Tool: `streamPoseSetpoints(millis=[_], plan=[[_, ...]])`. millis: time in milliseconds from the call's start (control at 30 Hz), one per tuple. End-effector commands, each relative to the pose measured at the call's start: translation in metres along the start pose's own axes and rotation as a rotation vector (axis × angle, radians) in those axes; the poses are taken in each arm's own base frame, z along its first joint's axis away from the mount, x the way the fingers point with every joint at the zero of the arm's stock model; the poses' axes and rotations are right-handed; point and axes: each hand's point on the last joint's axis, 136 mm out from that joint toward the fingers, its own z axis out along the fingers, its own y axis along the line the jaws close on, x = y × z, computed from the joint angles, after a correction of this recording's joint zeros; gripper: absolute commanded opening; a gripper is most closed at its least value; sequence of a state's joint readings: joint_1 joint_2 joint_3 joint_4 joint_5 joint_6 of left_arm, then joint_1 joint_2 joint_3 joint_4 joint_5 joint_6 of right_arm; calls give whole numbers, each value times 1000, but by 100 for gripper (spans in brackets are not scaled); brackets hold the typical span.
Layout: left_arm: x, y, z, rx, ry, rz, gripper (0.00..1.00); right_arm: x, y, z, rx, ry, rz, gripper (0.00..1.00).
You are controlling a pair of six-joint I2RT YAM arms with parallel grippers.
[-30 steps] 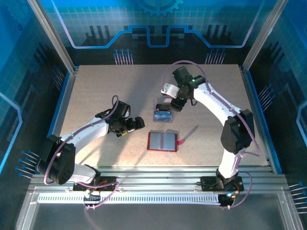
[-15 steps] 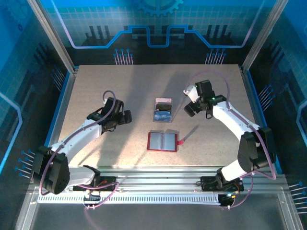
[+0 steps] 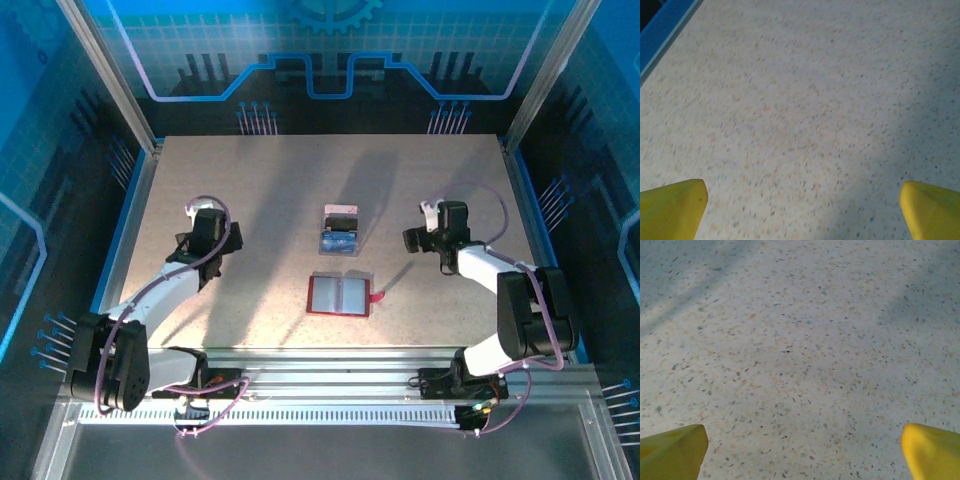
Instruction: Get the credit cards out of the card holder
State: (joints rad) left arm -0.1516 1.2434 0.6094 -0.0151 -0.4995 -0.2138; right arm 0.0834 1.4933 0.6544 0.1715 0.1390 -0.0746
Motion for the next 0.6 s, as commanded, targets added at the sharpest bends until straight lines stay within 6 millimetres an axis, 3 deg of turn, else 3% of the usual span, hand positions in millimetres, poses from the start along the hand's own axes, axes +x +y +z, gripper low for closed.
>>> streamPoseSetpoints(millis=[0,133,300,567], plan=[[-15,-14,9,91,-149,64,99,-38,-8,-5,-13,-209,105,100],[-18,-18,11,168,-300,48,99,-45,-4,-12,-35,-317,89,100],[-26,-19,12,252,-361,-1,99,-36,0,-12,-37,-393,78,100],[-17,-37,41,309,-351,66,99,-32,2,-12,-41,-417,72,100]])
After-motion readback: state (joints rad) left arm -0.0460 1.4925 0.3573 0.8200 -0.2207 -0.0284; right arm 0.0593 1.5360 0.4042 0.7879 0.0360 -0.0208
